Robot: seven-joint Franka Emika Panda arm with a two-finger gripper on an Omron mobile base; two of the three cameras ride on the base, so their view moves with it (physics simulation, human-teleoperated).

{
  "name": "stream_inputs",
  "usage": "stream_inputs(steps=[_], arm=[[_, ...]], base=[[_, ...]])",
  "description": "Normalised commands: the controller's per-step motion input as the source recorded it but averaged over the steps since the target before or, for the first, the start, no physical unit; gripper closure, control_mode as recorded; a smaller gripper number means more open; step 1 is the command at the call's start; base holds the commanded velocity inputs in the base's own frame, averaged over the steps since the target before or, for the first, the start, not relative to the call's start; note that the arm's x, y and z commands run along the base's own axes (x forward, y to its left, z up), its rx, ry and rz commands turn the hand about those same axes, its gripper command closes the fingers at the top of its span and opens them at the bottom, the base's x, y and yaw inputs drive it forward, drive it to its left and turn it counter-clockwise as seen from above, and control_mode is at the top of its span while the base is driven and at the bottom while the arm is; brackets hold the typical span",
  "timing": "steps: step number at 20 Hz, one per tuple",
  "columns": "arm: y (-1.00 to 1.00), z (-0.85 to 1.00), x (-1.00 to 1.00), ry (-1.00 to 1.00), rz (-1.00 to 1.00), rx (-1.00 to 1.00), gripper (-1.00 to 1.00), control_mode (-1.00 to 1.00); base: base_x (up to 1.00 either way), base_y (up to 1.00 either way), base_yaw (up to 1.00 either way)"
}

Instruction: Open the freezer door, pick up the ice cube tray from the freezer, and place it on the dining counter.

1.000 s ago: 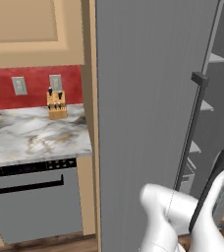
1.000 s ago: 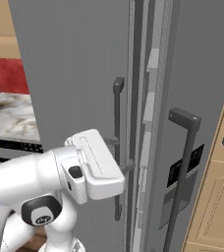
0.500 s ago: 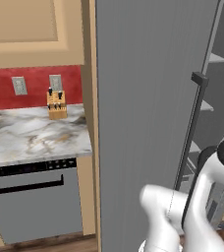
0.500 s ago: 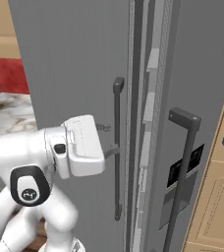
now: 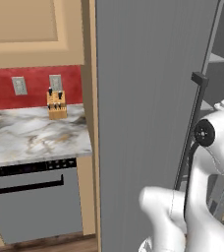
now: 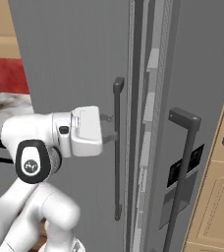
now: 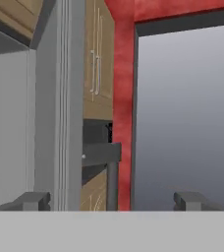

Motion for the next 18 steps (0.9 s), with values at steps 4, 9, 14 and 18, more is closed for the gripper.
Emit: stream_inputs(steps=[4,9,14,18], arm=[[0.06,0.00,0.41,0.03,-0.12,0.01,-1.00,-1.00],[0.00,0.00,0.47,0.01,-0.14,0.02,-1.00,-1.00],[-0.05,-0.06,0.50,0.00,-0.12,0.02,-1.00,-1.00],[-0.23,-0.16,0.33,0.00,-0.06,0.01,-1.00,-1.00]], base=[[0.00,0.00,0.00],[0.00,0.00,0.00],[0.00,0.00,0.00],[0.00,0.00,0.00]])
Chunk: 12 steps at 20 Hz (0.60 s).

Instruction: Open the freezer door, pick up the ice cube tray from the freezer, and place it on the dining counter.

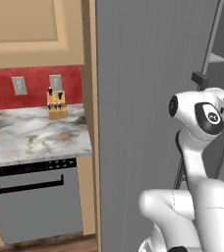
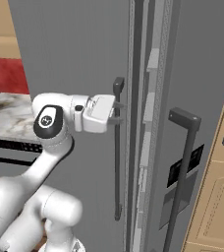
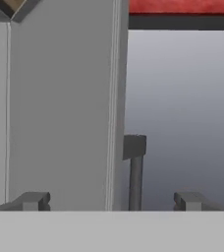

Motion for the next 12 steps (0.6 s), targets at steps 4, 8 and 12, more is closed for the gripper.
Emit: stream_inputs(steps=[4,8,12], arm=[[-0.34,-0.16,0.17,0.00,-0.01,0.02,-1.00,-1.00],[-0.30,-0.10,0.20,0.00,0.00,0.01,-1.00,-1.00],[-0.24,-0.10,0.18,0.00,0.00,0.00,-1.00,-1.00]], base=[[0.00,0.00,0.00],[0.00,0.00,0.00],[0.00,0.00,0.00]])
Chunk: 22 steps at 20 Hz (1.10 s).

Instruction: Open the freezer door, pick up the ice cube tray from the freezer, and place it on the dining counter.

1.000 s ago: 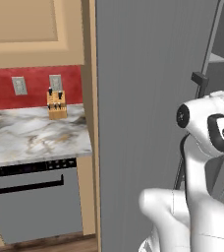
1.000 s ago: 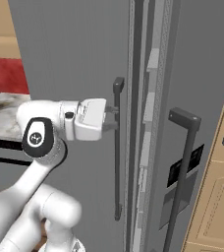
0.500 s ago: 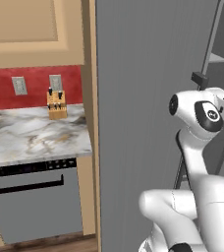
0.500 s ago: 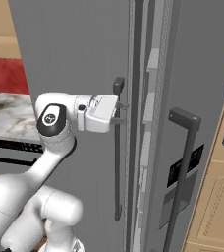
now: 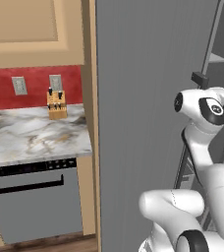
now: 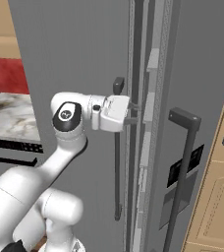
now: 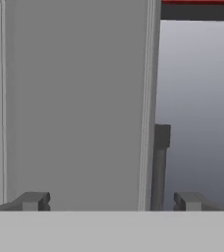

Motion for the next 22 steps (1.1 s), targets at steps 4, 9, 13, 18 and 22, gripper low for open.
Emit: stream_inputs(steps=[4,9,13,18,22], arm=[[-0.18,-0.06,0.08,0.00,0.00,0.00,-1.00,-1.00],[-0.23,-0.06,0.08,0.00,0.00,0.00,-1.00,-1.00],[-0.21,-0.04,0.04,0.00,0.00,0.00,-1.00,-1.00],[-0.21,0.00,0.00,0.00,0.00,0.00,-1.00,-1.00],[-0.19,0.00,0.00,0.00,0.00,0.00,-1.00,-1.00]], base=[[0.00,0.00,0.00],[0.00,0.00,0.00],[0.00,0.00,0.00],[0.00,0.00,0.00],[0.00,0.00,0.00]])
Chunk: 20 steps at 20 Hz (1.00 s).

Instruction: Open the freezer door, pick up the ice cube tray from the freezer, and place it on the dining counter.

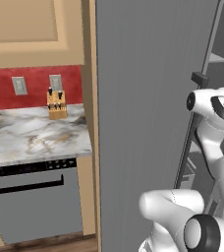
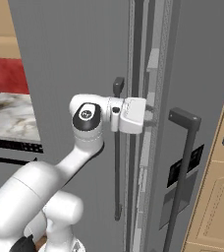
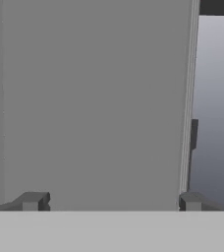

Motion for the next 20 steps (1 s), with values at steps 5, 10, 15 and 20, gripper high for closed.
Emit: stream_inputs(steps=[5,10,15,20], arm=[[-0.18,0.00,0.00,0.00,0.00,0.00,-1.00,-1.00],[-0.16,0.00,0.00,0.00,0.00,0.00,-1.00,-1.00],[-0.21,0.00,0.00,0.00,0.00,0.00,-1.00,-1.00],[-0.32,0.00,0.00,0.00,0.00,0.00,-1.00,-1.00]], base=[[0.00,0.00,0.00],[0.00,0.00,0.00],[0.00,0.00,0.00],[0.00,0.00,0.00]])
